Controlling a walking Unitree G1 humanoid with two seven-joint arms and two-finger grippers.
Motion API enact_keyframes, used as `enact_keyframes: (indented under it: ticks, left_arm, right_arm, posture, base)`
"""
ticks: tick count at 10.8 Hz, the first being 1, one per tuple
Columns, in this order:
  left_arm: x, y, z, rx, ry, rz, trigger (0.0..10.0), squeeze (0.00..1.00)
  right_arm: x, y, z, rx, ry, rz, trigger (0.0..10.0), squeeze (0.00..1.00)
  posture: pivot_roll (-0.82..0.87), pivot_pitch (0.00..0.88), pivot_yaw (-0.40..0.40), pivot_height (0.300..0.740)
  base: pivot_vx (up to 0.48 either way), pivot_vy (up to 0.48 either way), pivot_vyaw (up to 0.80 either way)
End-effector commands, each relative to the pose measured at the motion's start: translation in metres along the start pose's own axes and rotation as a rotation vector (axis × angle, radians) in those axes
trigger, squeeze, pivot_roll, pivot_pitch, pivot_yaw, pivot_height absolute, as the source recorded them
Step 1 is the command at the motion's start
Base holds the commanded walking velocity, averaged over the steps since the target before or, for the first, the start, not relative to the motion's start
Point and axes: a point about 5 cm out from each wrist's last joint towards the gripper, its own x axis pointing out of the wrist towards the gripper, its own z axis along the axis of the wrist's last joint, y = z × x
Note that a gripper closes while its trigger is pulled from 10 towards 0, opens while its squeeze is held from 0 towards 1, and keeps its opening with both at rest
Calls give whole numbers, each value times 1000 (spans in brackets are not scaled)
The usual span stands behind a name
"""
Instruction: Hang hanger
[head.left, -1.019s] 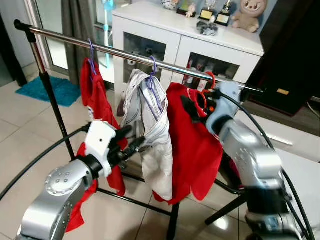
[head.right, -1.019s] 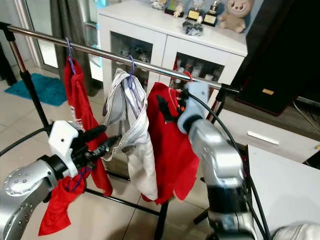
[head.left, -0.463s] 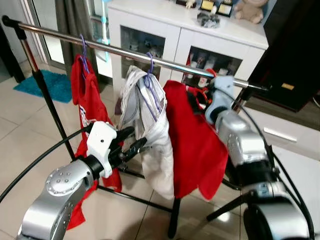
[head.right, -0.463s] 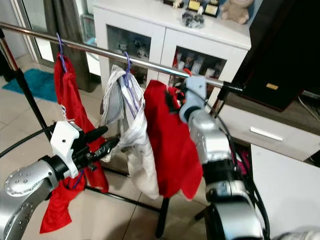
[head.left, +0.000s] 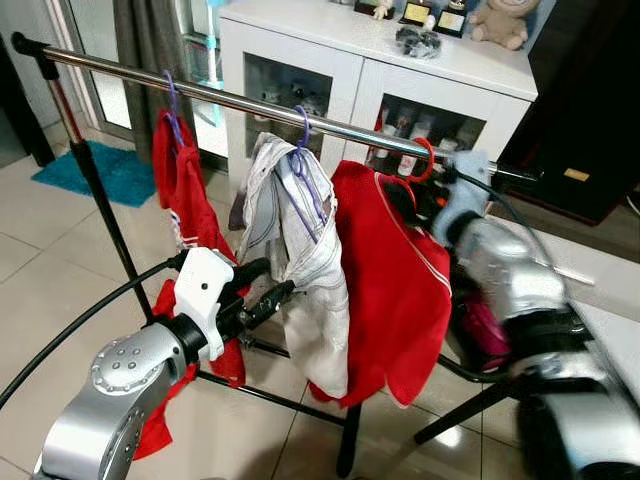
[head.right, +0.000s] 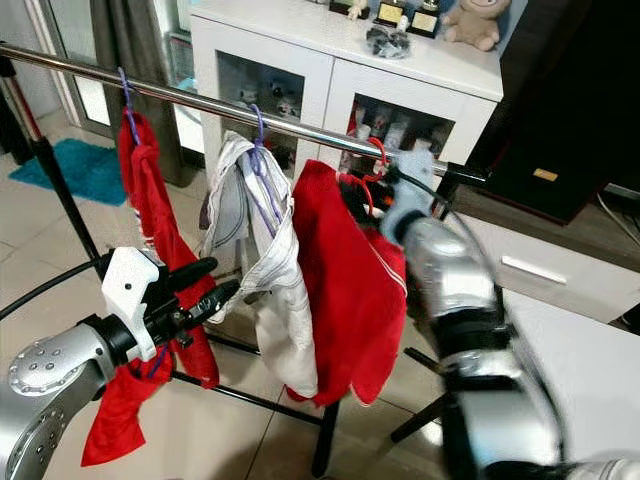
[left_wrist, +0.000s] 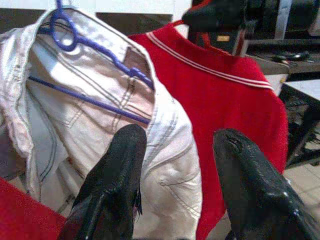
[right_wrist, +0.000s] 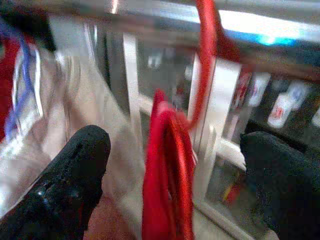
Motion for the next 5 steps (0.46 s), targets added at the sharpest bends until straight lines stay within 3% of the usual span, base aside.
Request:
enact_keyframes:
  ticks: [1, 5]
  left_arm:
    - [2, -7, 4, -1, -14, -52, 10000, 0]
    - [3, -9, 6, -1, -5, -87, 10000, 0]
  right_arm:
    - [1, -4, 4, -44, 16, 27, 10000, 0]
    - [3, -23, 5, -39, 101, -14, 10000, 0]
  posture:
    - [18, 0, -131, 740]
    - [25, 0, -135, 740]
  base:
    - [0, 0, 0]
    - [0, 0, 0]
